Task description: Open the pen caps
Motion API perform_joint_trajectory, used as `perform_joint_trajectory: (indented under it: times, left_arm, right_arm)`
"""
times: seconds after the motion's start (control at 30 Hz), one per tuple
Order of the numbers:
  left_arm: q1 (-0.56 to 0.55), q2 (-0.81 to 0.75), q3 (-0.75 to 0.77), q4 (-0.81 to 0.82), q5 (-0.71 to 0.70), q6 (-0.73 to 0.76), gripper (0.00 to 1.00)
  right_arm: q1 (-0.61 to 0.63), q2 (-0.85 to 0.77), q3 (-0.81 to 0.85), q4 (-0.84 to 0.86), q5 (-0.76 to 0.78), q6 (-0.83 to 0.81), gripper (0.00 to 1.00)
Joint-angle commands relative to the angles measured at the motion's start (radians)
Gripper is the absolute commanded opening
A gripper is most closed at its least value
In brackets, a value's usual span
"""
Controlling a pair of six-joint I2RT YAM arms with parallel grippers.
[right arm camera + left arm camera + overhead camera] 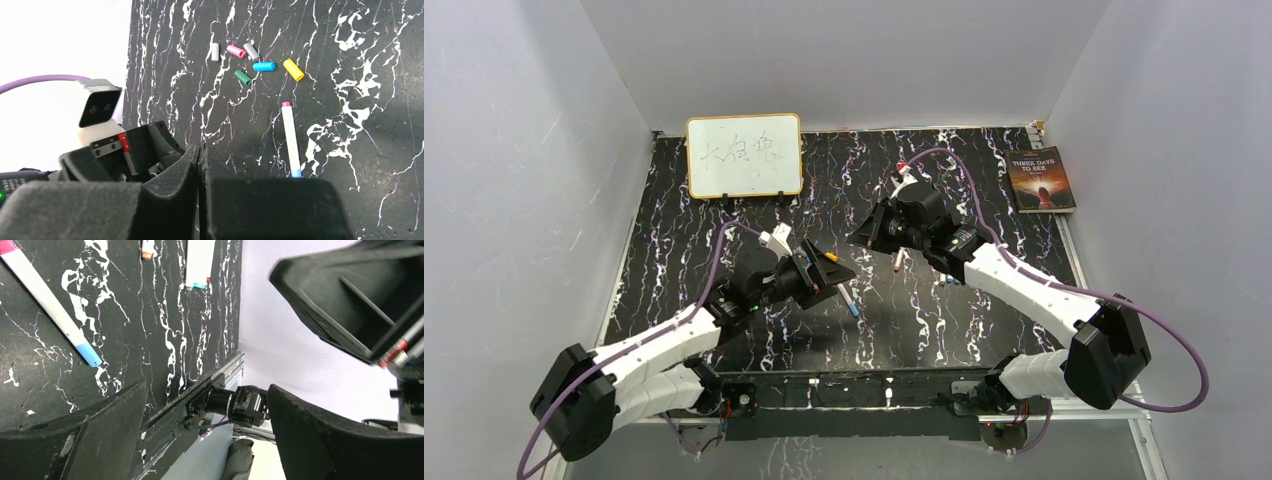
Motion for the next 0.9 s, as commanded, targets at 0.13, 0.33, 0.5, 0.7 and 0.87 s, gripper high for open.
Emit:
perform_joint_trajectory:
  times: [0.13,0.33,0.5,0.7,0.87]
  left_arm:
    - [-0.008,0.037,0.005,0.015,-0.056,-0.043,0.88]
    - [-0.007,-0.188,-0.015,-0.222,-0.158,-0.012,0.88]
    - [-0.008,-0.402,-0.008,-0.548,-0.277,-0.031,0.98]
    - [-0.008,-0.52,0.012,-0.74,-0.358,-0.065,0.98]
    - [-0.007,-0.57,0.013,-0.773,-0.378,-0.072,0.98]
  right_arm:
    - [0.006,0.049,0.044,-0.048,0.086,-0.06,0.0]
    - [0.03,0.137,0.068,-0.162,0.114,-0.182,0.27]
    - [0.152,0.31,0.223,-0.314,0.229,-0.284,0.46]
    - [0.243,0.483,0.343,-0.4,0.348,-0.308,0.46]
    - [0.284,0.581,0.409,-0.478,0.468,-0.286,0.41]
